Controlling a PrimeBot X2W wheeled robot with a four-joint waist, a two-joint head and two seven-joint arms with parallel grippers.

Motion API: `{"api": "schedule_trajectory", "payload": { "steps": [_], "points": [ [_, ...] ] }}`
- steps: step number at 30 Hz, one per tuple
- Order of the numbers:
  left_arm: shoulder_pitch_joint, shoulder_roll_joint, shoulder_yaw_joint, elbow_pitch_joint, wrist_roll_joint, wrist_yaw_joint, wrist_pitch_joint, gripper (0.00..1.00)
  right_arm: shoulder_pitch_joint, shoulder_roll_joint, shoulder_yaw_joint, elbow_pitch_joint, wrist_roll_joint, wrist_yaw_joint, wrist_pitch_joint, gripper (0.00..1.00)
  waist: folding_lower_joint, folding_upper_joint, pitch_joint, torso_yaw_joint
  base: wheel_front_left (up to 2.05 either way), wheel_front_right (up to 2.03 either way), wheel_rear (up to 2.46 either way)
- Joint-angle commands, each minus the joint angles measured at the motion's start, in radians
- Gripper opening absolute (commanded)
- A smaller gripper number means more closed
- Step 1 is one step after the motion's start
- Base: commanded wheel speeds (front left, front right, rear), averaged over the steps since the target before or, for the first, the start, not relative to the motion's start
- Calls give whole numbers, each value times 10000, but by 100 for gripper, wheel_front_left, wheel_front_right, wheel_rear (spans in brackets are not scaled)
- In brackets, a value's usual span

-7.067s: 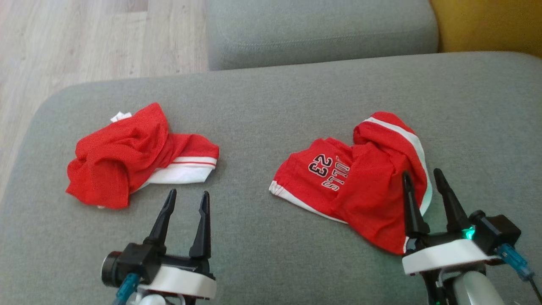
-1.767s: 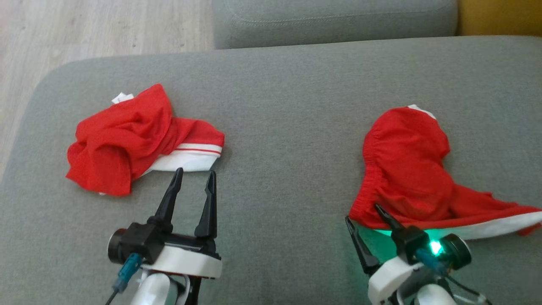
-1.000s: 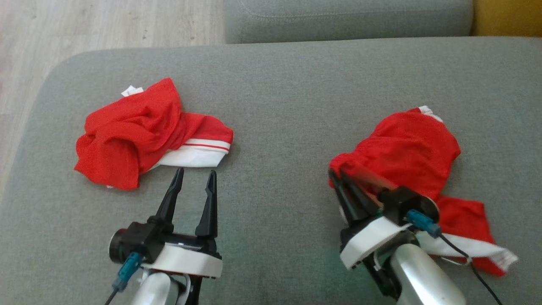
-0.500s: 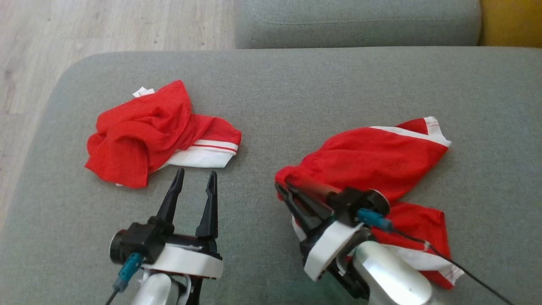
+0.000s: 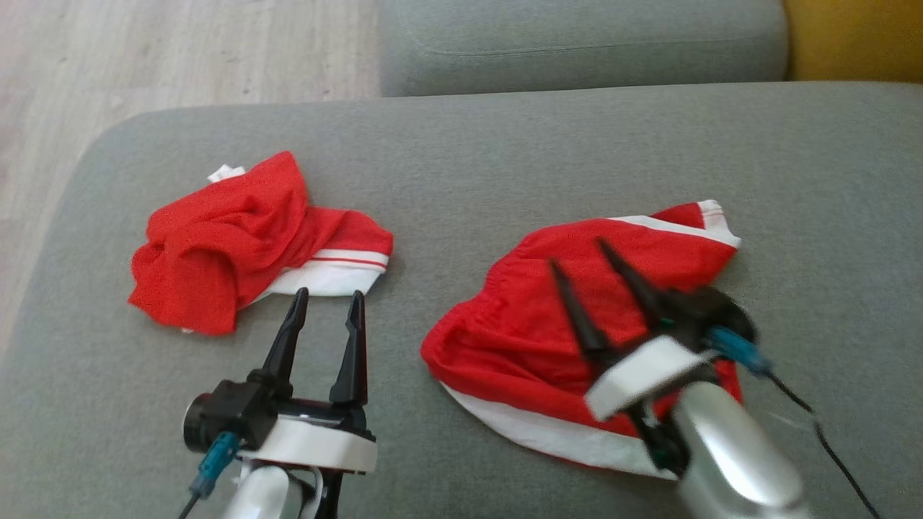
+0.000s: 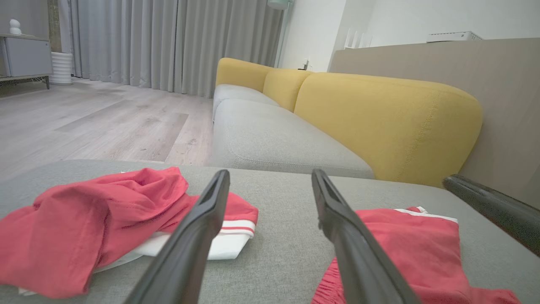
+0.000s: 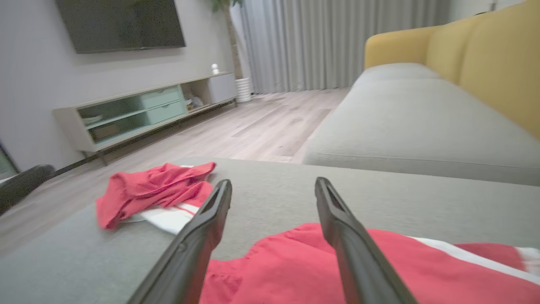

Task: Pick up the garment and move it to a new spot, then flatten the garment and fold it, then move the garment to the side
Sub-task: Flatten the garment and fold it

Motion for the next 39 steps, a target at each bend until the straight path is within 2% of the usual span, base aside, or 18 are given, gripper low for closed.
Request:
{"api": "schedule_trajectory", "payload": {
  "steps": [1, 7, 11, 16, 21, 27, 28, 32, 35, 36, 37, 38, 39],
  "points": [
    [-125, -5, 337, -376, -58, 39, -78, 100, 272, 65, -321, -490, -244, -7, -122, 100, 0, 0, -28, -152, 0, 0, 0],
    [-60, -5, 403, -422, 3, 2, -78, 100, 1806, 64, -2669, -1671, -1033, -7, -142, 100, 0, 0, 19, -554, 0, 0, 0],
    [-114, -5, 358, -387, 65, -75, -78, 100, 2372, 65, -3504, -1926, -1201, -7, -113, 100, 0, 0, 143, -690, 0, 0, 0],
    [-305, -5, 259, -394, 121, -157, -78, 100, 2001, 65, -4331, -1713, -1267, -7, 467, 100, 0, 0, 425, -581, 0, 0, 0],
    [-444, -5, 213, -284, 189, -238, -78, 100, 949, 65, -4988, -761, -843, -7, 1356, 100, 0, 0, 766, -258, 0, 0, 0],
    [-608, -5, 196, -232, 231, -311, -78, 100, -413, 66, -5325, 1073, -315, -7, 2351, 100, 0, 0, 1153, 169, 0, 0, 0],
    [-608, -5, 196, -232, 231, -311, -78, 100, -413, 66, -5325, 1073, -315, -7, 2351, 100, 0, 0, 1153, 169, 0, 0, 0],
    [-714, -5, 165, -262, 222, -346, -78, 100, -1206, 66, -5688, 2272, -657, -7, 2682, 100, 0, 0, 1374, 364, 0, 0, 0],
    [-798, -5, 104, -265, 156, -347, -78, 100, -1664, 66, -5726, 2896, -1352, -7, 2700, 100, 0, 0, 1477, 490, 0, 0, 0],
    [-826, -5, 84, -269, 131, -341, -78, 100, -1793, 66, -5696, 3070, -1456, -7, 2718, 89, 0, 0, 1506, 525, 0, 0, 0],
    [-854, -5, 63, -274, 111, -335, -78, 100, -1916, 66, -5676, 3215, -1567, -7, 2717, 6, 0, 0, 1541, 556, 0, 0, 0],
    [-885, -5, 41, -279, 94, -328, -78, 100, -2031, 66, -5666, 3314, -1769, -7, 2674, 0, 0, 0, 1572, 589, 0, 0, 0],
    [-916, -5, 19, -279, 80, -321, -78, 100, -2143, 63, -5711, 3374, -2019, -7, 2598, 0, 0, 0, 1597, 620, 0, 0, 0]
  ]
}}
